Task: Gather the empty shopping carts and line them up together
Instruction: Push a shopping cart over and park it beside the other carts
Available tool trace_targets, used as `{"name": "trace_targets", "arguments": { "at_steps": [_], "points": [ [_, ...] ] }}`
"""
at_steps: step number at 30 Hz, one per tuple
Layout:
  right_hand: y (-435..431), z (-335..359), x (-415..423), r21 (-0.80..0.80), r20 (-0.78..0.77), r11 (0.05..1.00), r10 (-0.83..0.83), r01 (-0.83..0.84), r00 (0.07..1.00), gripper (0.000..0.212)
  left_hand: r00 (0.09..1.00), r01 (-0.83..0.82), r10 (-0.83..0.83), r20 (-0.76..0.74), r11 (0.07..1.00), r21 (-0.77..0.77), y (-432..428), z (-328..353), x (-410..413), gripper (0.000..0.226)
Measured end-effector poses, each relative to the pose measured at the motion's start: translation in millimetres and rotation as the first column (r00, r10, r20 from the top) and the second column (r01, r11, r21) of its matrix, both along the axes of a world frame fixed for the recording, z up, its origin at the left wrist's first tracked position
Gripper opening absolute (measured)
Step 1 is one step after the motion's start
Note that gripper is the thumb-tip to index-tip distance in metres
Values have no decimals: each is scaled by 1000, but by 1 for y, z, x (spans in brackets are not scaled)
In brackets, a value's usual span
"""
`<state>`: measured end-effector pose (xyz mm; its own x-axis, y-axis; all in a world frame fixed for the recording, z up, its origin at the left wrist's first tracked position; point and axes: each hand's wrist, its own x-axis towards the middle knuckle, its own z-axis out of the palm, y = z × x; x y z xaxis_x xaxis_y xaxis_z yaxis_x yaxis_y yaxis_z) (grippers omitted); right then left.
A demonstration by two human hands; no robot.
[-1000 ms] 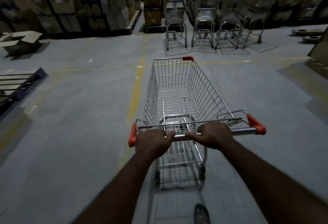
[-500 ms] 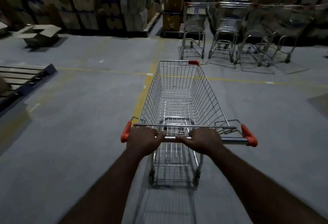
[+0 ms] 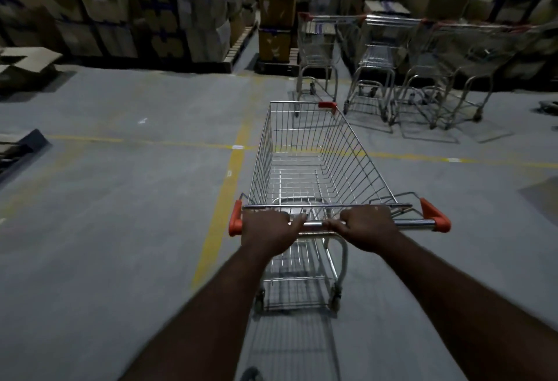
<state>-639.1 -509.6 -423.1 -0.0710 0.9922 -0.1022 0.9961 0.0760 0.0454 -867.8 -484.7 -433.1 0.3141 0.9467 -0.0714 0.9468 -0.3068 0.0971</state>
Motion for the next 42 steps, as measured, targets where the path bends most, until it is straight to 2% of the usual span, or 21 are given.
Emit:
{"name": "trace_targets", "arguments": {
  "at_steps": [5,9,14,21,25,32,42],
  "points": [
    [91,0,6,-38,-41,980,-196,194,980,107,999,46,-46,6,998,-38,99,5,15,76],
    [159,-4,22,-69,-118,977,-209,202,971,70,998,58,-57,15,996,-61,169,4,27,77],
    [255,-6,54,-51,-143,986,-163,157,976,57,999,41,-39,36,998,-57,254,2,55,75],
    [398,-7,98,-21,-213,996,-84,82,973,57,999,-40,42,25,997,-63,380,0,99,80],
    [468,1,114,-36,-214,999,-39,32,976,64,994,-102,105,44,993,-62,444,-3,116,92],
    [574,-1,128,-21,-211,1000,3,-8,977,55,989,-147,147,12,986,74,532,-1,130,65],
    [730,-6,117,9,-227,1000,-7,9,974,56,992,-125,123,26,986,113,689,-9,117,78]
  ]
}}
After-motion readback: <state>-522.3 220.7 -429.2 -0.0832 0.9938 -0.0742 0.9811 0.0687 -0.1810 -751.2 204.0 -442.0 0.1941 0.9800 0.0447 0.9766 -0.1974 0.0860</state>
